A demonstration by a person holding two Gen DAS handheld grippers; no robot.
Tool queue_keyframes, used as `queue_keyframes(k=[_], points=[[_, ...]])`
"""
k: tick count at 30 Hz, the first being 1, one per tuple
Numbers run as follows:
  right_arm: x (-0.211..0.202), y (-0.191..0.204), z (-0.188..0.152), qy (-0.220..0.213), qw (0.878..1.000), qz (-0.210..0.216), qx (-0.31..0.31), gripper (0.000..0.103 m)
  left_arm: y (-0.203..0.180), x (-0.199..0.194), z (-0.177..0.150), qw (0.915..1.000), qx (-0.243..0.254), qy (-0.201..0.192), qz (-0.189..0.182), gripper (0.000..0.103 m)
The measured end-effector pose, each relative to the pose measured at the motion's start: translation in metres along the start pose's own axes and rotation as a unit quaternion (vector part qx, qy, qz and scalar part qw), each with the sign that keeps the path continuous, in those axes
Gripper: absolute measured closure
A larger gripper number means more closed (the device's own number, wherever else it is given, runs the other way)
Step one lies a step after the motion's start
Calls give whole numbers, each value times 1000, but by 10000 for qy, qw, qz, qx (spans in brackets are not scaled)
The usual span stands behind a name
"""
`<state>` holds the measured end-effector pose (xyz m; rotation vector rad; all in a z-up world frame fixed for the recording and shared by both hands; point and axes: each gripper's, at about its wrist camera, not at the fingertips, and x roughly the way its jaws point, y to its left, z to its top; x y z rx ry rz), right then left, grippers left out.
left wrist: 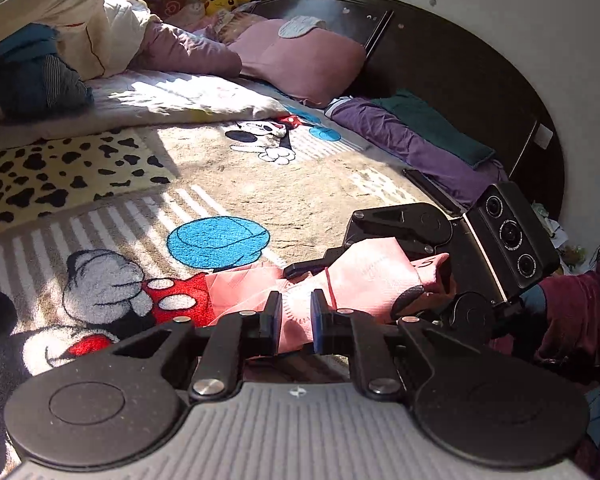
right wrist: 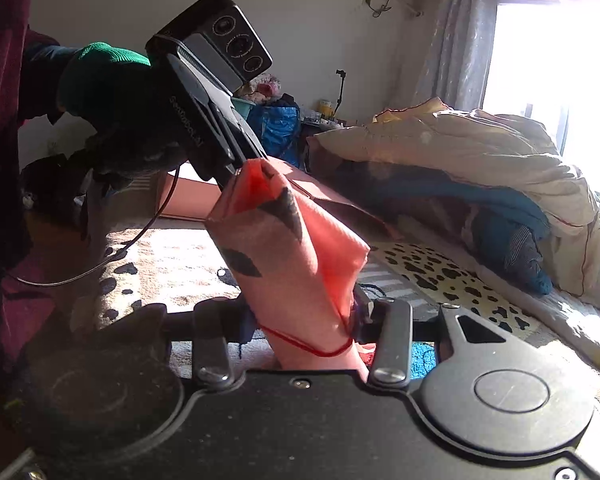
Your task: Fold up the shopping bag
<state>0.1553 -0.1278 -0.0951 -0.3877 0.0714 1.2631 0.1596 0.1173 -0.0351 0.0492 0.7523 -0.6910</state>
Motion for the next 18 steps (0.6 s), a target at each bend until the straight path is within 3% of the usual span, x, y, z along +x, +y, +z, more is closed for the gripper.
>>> queue_keyframes(k=[5,9,12,16,18], points=[[2,-1,3,11,10000,-56,-56,60,0,-29,10,9992,-109,-219,-314,89],[4,2,0,43,9999,-8,-98,60,-3,-10,0,9997,-18,148,-211,90],[4,3,-2,38,10000,-16,-62,60,-6,1,0,9984,428,332,163,90],[7,-5,-4,-2,9999,-86,83,59,-2,3,0,9982,532,126,264,90],[11,-10,-4,-57,9997,-117,202,59,-1,-1,-1,9962,684,54,537,89]])
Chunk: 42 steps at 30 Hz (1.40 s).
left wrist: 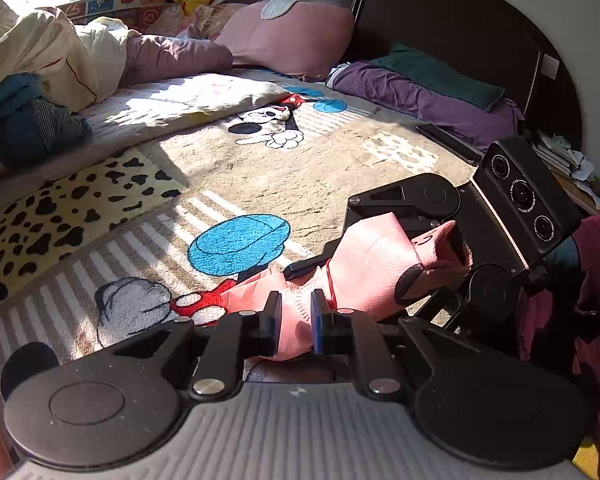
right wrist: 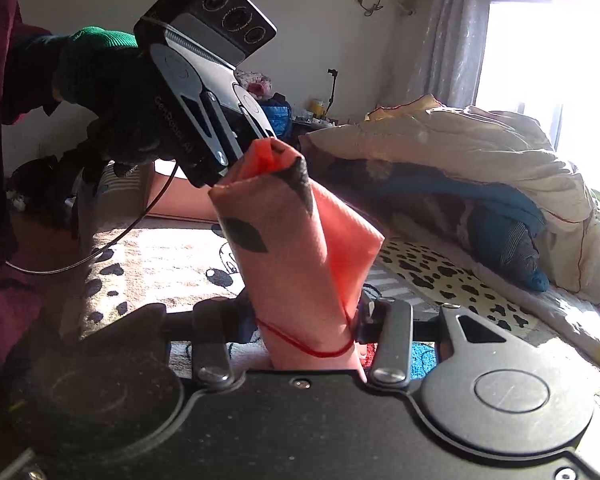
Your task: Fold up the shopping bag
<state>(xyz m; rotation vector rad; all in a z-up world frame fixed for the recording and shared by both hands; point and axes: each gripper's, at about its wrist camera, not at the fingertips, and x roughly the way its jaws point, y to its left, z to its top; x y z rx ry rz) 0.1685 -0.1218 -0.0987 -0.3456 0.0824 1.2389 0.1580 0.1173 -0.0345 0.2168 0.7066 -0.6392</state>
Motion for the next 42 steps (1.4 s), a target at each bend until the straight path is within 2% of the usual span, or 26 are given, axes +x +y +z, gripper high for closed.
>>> queue_keyframes(k=[3,5,6,9,10,12,13,14,15,18,22,28,31,33,35,36,39,40,42], points=[[5,-11,-1,-84,9995,-76,303,59,0,-18,1,9992,149,-361,50,89],[6,-17,-3,-131,9988,-97,460,59,-9,-24,1,9970,582,-499,-50,89],[8,-19,-3,-144,9986,-93,503,59,-15,-24,2,9952,844,-488,-73,83],[10,-17,-2,-145,9988,-60,475,60,-35,-19,4,9859,1588,-497,-148,33],[11,-14,-2,-138,9989,-47,442,60,-41,-16,5,9828,1760,-518,-194,31],[14,-12,-2,-131,9990,-29,419,60,-45,-10,7,9802,1868,-611,-227,31],[15,-11,-2,-128,9991,-17,405,60,-43,-7,7,9805,1850,-637,-199,35],[15,-10,-2,-126,9991,-9,393,60,-41,-3,7,9808,1826,-659,-171,51],[16,-9,-3,-115,9992,-3,394,60,-38,0,6,9812,1802,-681,-143,70],[19,-11,-5,-92,9986,-26,521,60,-18,5,-4,9891,1048,-946,-427,71],[23,-12,-9,-27,9978,-34,656,59,2,11,-18,9904,366,-1203,-574,71],[30,-18,-11,218,9957,-275,858,50,16,27,-26,9905,38,-1288,-486,71],[24,-26,-12,227,9927,-209,1162,48,29,28,-29,9900,-205,-1324,-449,73],[19,-34,-15,246,9892,-183,1433,48,48,25,-38,9874,-625,-1405,-383,73],[14,-38,-17,247,9874,-141,1554,48,73,19,-52,9798,-1241,-1535,-332,73],[13,-39,-18,225,9865,-62,1622,48,78,18,-56,9774,-1370,-1569,-361,73],[23,-41,-20,205,9827,122,1836,51,79,16,-59,9746,-1431,-1647,-503,73],[28,-43,-20,232,9804,173,1949,57,79,16,-58,9745,-1433,-1646,-519,73],[38,-48,-19,288,9757,277,2157,59,81,15,-59,9737,-1493,-1658,-470,73]])
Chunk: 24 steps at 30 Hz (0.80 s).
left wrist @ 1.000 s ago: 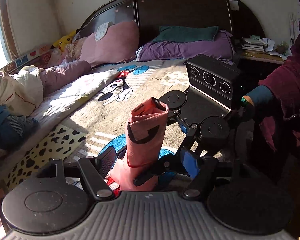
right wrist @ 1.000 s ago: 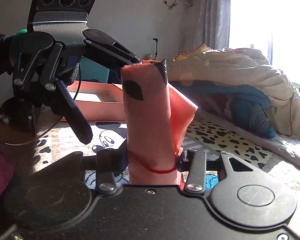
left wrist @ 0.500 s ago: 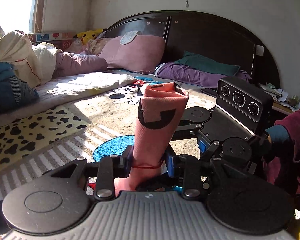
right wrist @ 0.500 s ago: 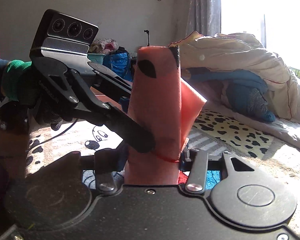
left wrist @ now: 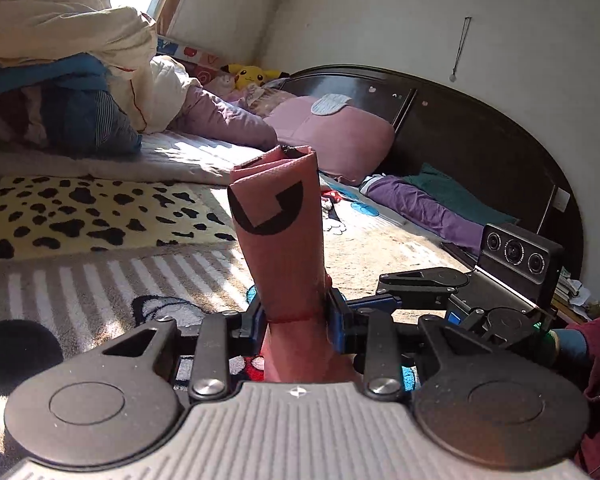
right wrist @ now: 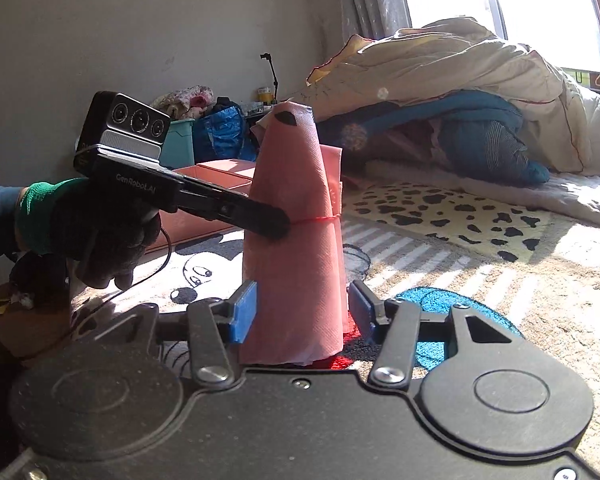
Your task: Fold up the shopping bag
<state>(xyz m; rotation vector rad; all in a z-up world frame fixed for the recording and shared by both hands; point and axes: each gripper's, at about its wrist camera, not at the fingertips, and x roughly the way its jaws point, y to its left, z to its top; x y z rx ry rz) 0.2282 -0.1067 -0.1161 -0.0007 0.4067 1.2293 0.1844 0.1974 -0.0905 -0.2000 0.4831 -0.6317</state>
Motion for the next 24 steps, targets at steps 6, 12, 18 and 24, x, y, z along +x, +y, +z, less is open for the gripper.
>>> queue_keyframes(k=[6,12,18,24], points=[[20,19,4,237,9991,5,-350,60,11,-3,-7,9994,-281,1,216,54],[27,19,1,347,9990,-58,-274,60,19,0,-15,9972,-591,32,449,63],[41,18,1,624,9973,-327,-221,51,8,18,-16,9958,13,279,870,63],[34,19,4,494,9982,-270,-191,48,16,4,-3,9973,-412,234,569,53]])
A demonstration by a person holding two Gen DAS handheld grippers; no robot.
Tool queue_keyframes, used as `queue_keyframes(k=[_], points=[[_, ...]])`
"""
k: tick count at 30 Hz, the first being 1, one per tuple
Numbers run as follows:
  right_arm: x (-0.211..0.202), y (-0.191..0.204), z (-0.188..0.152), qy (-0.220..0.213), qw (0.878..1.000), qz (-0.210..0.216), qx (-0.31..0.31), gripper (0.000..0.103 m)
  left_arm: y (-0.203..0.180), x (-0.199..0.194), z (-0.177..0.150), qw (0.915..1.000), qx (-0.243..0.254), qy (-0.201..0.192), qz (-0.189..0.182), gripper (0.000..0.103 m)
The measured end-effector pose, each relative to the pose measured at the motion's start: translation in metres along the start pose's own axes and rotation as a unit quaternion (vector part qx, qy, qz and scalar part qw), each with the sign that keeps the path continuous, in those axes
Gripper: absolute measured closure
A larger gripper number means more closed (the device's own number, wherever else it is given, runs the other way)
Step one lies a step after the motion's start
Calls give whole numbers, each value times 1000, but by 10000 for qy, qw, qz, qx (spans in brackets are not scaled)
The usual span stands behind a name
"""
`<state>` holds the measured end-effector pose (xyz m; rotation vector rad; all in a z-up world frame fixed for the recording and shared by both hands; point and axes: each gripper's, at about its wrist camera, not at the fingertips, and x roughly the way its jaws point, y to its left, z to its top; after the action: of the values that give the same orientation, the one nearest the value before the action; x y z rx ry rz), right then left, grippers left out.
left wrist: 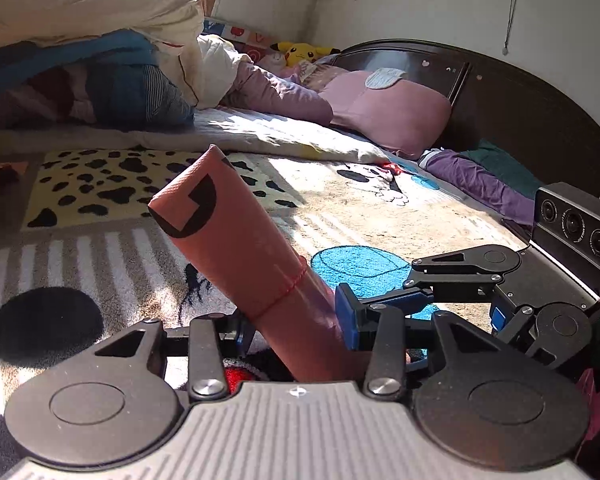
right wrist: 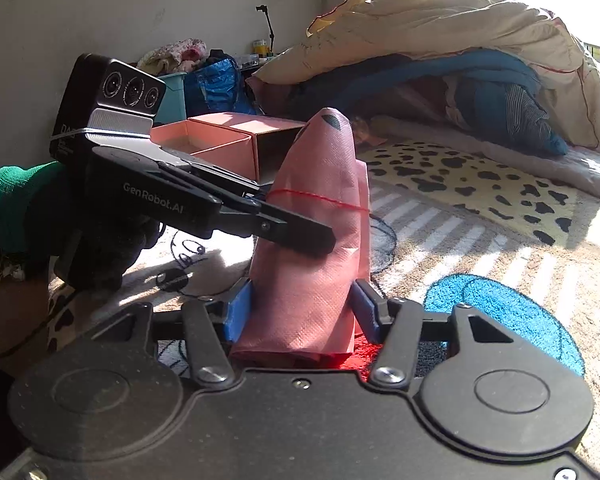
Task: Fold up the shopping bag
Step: 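Carry the rolled bag with the left gripper to the pink box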
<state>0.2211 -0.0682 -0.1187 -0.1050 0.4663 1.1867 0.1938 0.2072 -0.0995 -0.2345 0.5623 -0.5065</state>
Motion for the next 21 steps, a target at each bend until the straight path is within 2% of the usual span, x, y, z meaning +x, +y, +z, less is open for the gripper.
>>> queue_keyframes(k=[3,4,8,9,11,13,15,17,19,21], points=[[-20,-13,2,-430,9977,159,506,47,3,-21,4,9964,-559,-643,25,21],[-26,-19,3,-480,9960,261,709,44,4,-28,4,9944,-720,-770,11,20],[-60,-36,1,-857,9870,391,1299,34,2,-51,5,9865,-998,-1138,632,19],[-67,-38,0,-924,9855,395,1367,29,2,-57,5,9834,-1074,-1230,790,19],[-73,-40,-3,-926,9843,428,1439,29,-8,-69,9,9815,-790,-1328,1127,19],[-75,-41,-6,-774,9844,474,1508,29,-16,-74,13,9851,-556,-1217,1085,19],[-71,-39,-7,-676,9849,508,1511,28,-28,-72,18,9892,-270,-905,1124,19],[-67,-38,-9,-636,9840,576,1563,27,-45,-63,20,9919,244,-486,1152,19],[-64,-37,-10,-624,9824,637,1639,25,-67,-46,18,9890,887,-132,1173,19],[-63,-37,-11,-616,9816,690,1673,24,-90,-25,12,9822,1533,161,1074,19]])
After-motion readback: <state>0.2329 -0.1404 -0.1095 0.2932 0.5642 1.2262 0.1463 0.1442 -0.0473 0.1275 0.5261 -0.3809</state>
